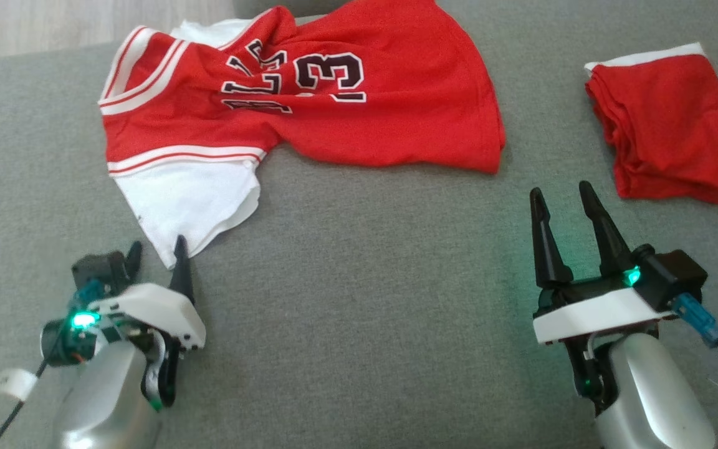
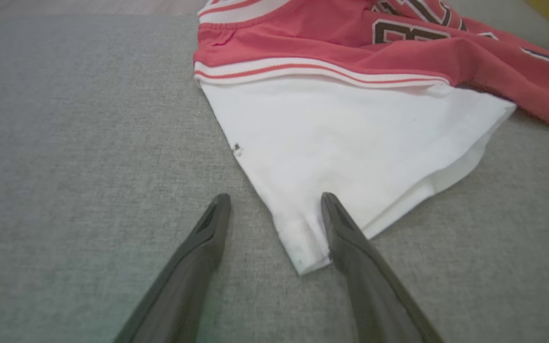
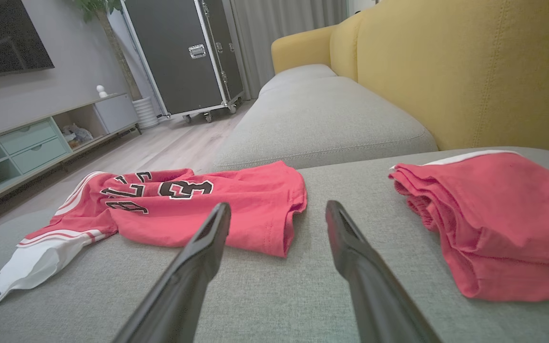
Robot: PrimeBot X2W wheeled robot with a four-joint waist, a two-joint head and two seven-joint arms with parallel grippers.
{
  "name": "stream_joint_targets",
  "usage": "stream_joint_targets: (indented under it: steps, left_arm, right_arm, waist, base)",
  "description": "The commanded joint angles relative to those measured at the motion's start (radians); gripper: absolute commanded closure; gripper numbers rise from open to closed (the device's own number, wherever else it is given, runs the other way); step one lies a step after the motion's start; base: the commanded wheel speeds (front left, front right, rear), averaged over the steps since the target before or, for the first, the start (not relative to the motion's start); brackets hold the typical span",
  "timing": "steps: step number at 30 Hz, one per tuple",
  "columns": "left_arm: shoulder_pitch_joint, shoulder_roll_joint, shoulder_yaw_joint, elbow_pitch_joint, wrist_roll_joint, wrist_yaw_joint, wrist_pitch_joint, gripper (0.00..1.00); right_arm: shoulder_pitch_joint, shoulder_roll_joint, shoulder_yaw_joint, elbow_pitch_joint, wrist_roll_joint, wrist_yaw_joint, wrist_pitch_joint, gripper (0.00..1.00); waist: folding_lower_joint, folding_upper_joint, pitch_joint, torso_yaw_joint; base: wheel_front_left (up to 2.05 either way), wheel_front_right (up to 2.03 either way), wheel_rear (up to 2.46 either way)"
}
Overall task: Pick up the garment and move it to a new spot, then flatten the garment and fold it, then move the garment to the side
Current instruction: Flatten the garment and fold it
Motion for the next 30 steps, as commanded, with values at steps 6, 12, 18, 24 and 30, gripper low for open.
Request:
stream_joint_targets:
  steps: [6,12,18,24,30]
  left_arm:
    - [-0.045,0.028,0.004,0.056,0.001,-0.018,0.036,0.25]
    - [-0.057,0.037,0.017,0.056,-0.004,-0.029,-0.039,1.0]
    - [-0.066,0.038,0.049,-0.017,-0.003,-0.03,-0.184,1.0]
    - [-0.05,0.035,0.084,-0.127,0.021,-0.019,-0.22,1.0]
    - [-0.009,0.016,0.14,-0.3,0.084,-0.015,-0.222,1.0]
  right_arm:
    - [-0.033,-0.001,0.015,-0.038,0.014,-0.001,-0.006,0.0]
    - [-0.04,-0.001,0.003,-0.029,0.016,-0.001,-0.006,0.0]
    - [-0.052,-0.001,-0.007,0.004,0.011,-0.001,-0.006,0.0]
    - [-0.103,-0.001,-0.008,0.114,0.051,-0.001,-0.006,0.0]
    - [-0.227,-0.001,-0.015,0.342,0.107,-0.001,0.031,0.0]
  waist:
    - [-0.0001,-0.0001,0.015,-0.013]
    - [-0.0001,-0.0001,0.002,-0.005]
    - [-0.0001,-0.0001,-0.016,0.027]
    - [-0.0001,-0.0001,-0.026,0.061]
    - [-0.0001,-0.0001,-0.021,0.096]
  base:
    - [0.0,0.0,0.0]
    - [0.0,0.0,0.0]
    - [0.0,0.0,0.0]
    - [0.0,0.0,0.0]
    - [0.0,0.0,0.0]
